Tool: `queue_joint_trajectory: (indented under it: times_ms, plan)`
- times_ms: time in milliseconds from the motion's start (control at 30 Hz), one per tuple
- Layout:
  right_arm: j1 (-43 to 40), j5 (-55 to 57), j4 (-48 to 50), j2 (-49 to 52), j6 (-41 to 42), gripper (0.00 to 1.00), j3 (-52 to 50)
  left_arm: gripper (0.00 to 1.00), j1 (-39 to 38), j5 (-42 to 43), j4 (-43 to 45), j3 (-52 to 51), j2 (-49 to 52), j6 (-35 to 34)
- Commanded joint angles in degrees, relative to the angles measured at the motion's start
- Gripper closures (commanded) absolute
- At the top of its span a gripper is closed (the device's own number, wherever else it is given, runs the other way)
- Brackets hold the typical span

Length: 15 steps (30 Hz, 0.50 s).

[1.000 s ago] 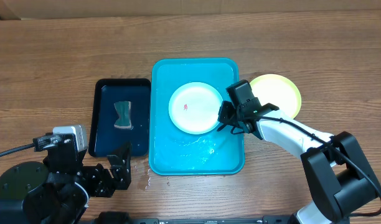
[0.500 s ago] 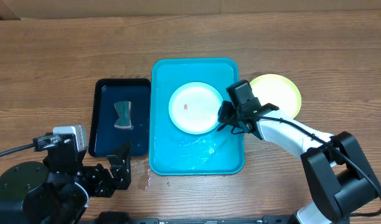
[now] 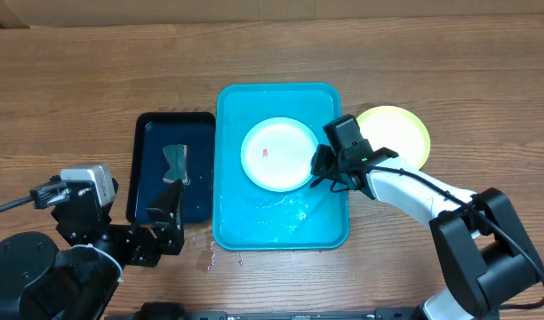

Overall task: Clean dirty plates on tray and stack at the side
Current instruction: 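Hold the white plate steady with right gripper, then lower left gripper into the black tray and grasp the sponge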

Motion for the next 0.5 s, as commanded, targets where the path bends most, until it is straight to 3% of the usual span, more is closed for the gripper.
queue_joint_trajectory:
  times_ms: [0,267,467]
  plan:
    - [0.0,0.3,0.5,-1.6,-0.1,0.56,0.3,0.00,0.0,-0.9,-2.1,0.3,0.1,0.2]
    - [0.0,0.3,0.4,-1.6,0.1,0.55,0.3,0.00,0.0,-4.2,-2.3,-8.6,2.3,-0.9]
    - [0.0,0.3,0.4,-1.6,0.1,0.56,0.3,0.00,0.0,-7.7,4.4,-18.3,9.0,-2.2]
